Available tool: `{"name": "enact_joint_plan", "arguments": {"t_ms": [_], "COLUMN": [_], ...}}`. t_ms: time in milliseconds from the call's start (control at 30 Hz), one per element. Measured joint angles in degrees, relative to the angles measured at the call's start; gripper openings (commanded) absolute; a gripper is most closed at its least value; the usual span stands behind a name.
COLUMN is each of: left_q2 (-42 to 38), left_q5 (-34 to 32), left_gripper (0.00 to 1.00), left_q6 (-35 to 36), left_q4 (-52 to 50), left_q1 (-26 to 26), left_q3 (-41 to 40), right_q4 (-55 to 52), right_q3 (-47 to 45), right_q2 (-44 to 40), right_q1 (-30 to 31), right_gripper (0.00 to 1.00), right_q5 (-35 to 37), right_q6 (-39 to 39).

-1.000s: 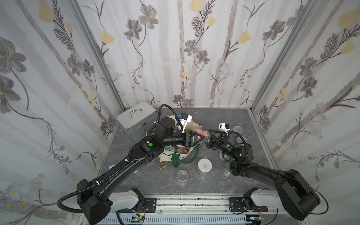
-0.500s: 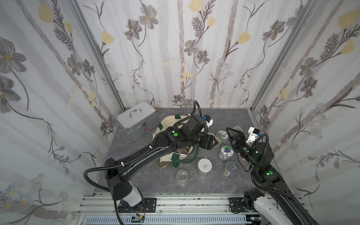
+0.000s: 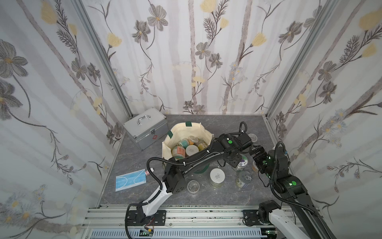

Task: Take out the seed jars from the canvas bag
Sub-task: Place the seed jar at the center of the board.

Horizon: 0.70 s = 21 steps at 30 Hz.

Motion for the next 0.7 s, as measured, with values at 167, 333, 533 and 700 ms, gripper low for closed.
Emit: {"name": "enact_joint_plan", "arguments": {"t_ms": [167, 333, 533, 700], "left_q2": [3.08, 5.51, 8.44, 11.5], "left_q5": [-0.2, 0.26, 2.32, 3.28], "left_gripper": [0.58, 0.58, 0.59, 0.68], "left_q6": [0.02, 0.02, 0.07, 0.04], "left_q4": [-2.73, -2.93, -2.29, -2.29], "left_q1": [0.11, 0.31, 0.61, 0.76], "left_q3": [0.7, 0.85, 2.71, 4.94], "right_q4": [-1.14, -1.95, -2.47, -2.8], "right_q3": [-0.04, -0.11, -0.48, -1.03], "right_q2": [-0.22, -0.17, -0.26, -0.83], "right_q1": [-1.11, -1.73, -2.38, -3.04], "right_gripper": [1.0, 1.0, 1.0, 1.0], "right_q5": [0.0, -0.02, -0.07, -0.52], "right_q6": [0.0, 0.0, 0.66, 1.25]}}
